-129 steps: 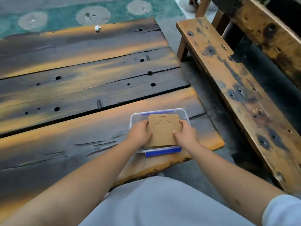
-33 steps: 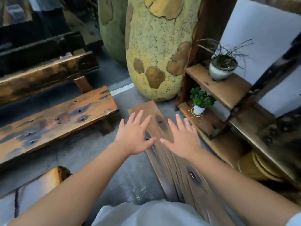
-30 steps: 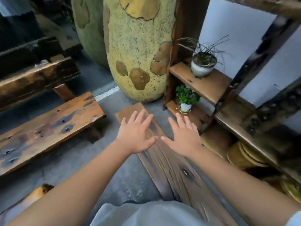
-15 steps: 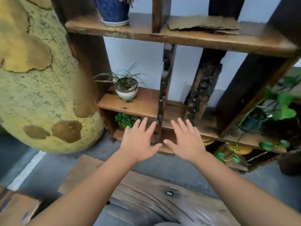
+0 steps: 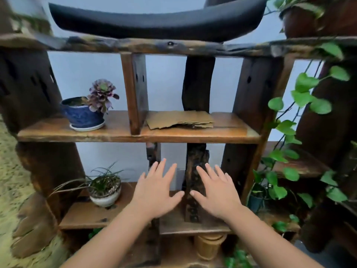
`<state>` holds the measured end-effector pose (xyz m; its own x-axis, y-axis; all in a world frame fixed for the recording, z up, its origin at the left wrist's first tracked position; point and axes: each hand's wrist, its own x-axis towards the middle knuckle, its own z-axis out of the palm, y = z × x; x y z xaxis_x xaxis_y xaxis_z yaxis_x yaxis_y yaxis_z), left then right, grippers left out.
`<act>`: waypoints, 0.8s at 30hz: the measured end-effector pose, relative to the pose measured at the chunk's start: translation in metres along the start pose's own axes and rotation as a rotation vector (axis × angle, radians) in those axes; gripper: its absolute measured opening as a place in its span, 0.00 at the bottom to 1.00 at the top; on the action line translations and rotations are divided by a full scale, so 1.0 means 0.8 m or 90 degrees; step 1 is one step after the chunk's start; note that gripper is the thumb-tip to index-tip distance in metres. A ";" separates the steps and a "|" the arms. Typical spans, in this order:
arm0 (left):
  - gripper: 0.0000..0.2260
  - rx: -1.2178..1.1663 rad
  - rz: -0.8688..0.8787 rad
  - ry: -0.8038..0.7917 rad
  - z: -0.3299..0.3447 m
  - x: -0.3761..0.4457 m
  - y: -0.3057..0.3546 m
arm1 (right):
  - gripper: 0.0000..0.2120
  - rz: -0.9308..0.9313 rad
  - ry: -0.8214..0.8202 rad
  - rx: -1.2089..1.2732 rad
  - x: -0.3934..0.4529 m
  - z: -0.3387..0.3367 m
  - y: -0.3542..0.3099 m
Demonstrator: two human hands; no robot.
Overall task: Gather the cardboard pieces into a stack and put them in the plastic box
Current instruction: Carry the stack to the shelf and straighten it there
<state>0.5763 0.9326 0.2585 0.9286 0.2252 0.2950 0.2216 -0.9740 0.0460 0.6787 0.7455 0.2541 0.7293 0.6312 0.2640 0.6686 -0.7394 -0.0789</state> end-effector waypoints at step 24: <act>0.40 -0.061 -0.193 -0.067 -0.032 0.300 -0.078 | 0.42 0.100 -0.046 0.035 0.310 -0.047 0.099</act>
<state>0.7774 1.0472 0.3504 0.8517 0.5010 0.1537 0.4678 -0.8591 0.2077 0.9069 0.8348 0.3492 0.8323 0.5262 0.1744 0.5517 -0.8173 -0.1664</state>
